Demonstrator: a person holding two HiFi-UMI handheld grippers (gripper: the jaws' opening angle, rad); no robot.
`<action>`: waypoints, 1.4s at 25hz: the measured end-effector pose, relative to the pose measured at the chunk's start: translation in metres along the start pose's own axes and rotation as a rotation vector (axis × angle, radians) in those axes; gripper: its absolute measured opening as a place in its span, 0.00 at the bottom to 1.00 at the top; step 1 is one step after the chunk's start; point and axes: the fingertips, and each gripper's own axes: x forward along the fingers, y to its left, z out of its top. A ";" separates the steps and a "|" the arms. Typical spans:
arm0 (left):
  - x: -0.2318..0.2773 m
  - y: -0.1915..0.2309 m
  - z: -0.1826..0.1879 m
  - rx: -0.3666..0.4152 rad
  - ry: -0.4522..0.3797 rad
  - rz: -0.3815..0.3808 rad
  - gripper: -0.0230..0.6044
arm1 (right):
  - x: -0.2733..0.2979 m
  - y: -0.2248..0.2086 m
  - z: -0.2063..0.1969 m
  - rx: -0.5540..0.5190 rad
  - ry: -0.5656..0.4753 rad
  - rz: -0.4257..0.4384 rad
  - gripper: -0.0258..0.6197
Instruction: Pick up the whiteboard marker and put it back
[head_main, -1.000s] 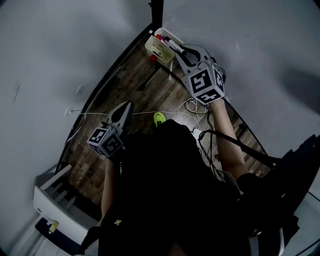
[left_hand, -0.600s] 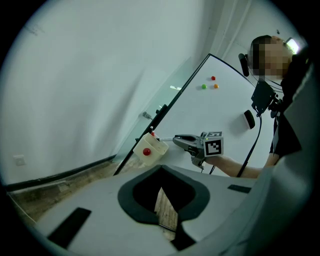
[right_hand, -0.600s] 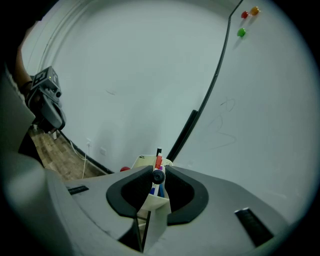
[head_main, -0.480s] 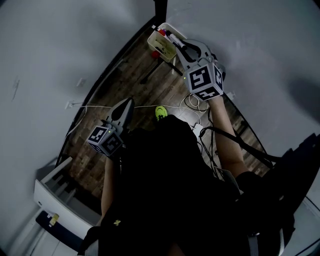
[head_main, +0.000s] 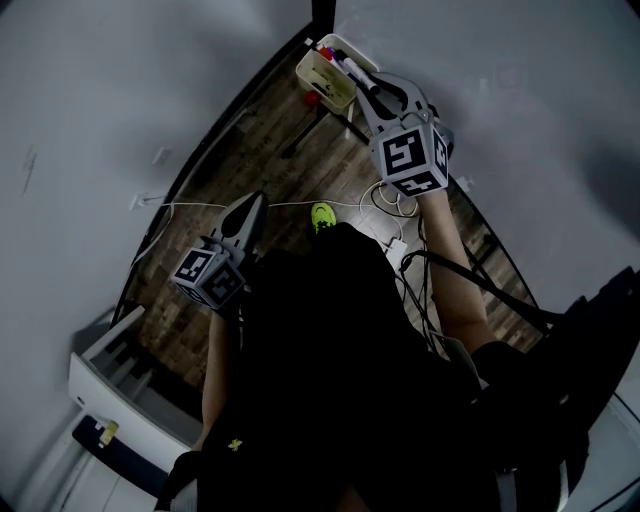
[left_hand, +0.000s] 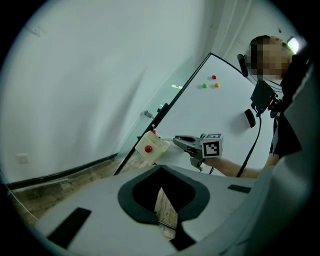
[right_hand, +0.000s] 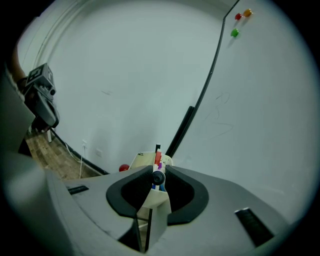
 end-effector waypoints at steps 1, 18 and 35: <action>-0.001 -0.001 -0.001 -0.003 -0.001 0.001 0.09 | -0.001 0.000 -0.002 0.002 0.006 -0.002 0.16; -0.004 -0.004 -0.004 -0.004 0.002 -0.001 0.09 | 0.002 0.002 -0.020 0.047 0.037 -0.013 0.18; -0.010 -0.010 -0.009 0.010 0.004 -0.010 0.09 | -0.006 0.011 -0.009 0.057 -0.002 0.011 0.25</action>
